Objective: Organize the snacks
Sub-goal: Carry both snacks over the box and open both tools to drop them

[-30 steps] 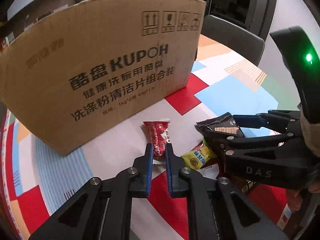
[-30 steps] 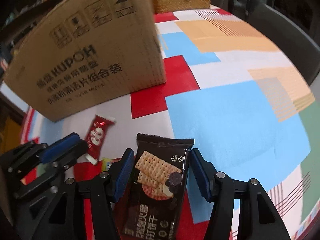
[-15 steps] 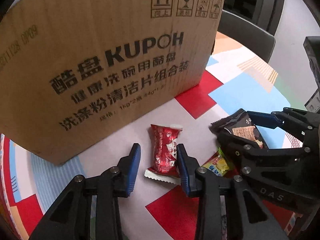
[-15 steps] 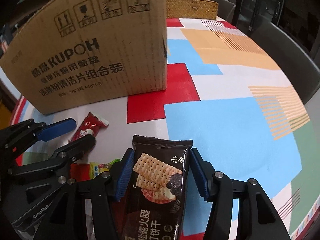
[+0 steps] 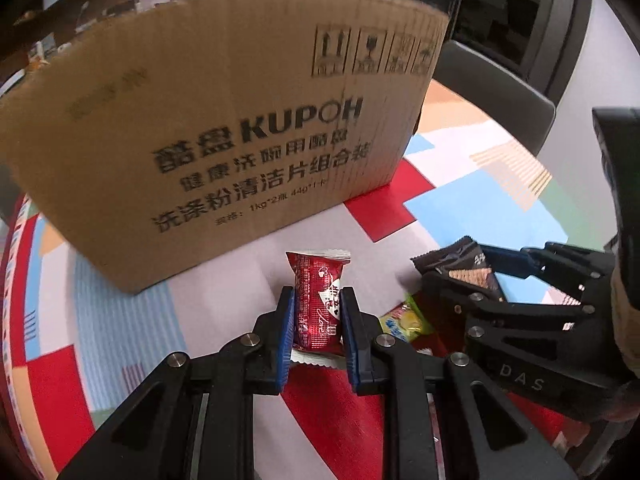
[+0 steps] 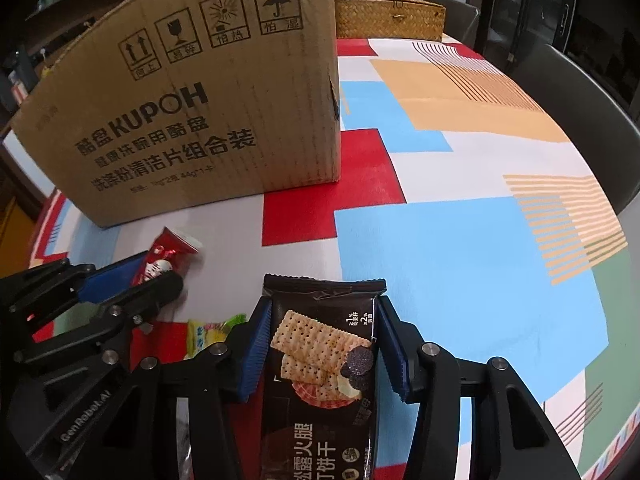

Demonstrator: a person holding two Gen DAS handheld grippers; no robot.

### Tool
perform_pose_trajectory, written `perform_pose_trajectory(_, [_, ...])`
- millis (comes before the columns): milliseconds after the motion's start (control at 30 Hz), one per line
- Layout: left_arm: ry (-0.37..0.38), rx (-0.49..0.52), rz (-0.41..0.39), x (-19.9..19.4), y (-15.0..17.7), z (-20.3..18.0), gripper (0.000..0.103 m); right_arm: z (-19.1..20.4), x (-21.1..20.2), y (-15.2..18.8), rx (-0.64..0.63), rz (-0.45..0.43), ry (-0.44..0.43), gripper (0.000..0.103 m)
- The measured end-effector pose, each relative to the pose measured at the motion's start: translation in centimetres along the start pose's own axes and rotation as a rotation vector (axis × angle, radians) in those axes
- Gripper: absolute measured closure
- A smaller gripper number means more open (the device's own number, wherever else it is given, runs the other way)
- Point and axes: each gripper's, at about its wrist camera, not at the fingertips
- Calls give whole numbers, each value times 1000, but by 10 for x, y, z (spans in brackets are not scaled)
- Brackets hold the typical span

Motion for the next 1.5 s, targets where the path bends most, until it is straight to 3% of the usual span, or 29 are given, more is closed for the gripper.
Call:
perform_pose_trajectory(233, [-30, -40, -58, -35, 5, -7, 81, 2, -23, 3, -19, -47, -28, 52])
perform_pose_trajectory(800, [-122, -63, -240, -136, 0, -15, 81, 11, -120, -13, -42, -315, -105, 53])
perform_pose_trajectory(1133, [-170, -57, -331, -169, -26, -9, 81, 22, -153, -33, -61, -399, -146, 53])
perform_pose_trajectory(1500, [-236, -55, -385, -186, -61, 16, 80, 43, -179, -81, -108, -500, -189, 53])
Point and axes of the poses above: each gripper's, at about its wrist camera, not at the fingertips, and x roughly the way its jaws point, z to its left, y to its underside, and after that the axes turned 4 degrees about x, right-handed
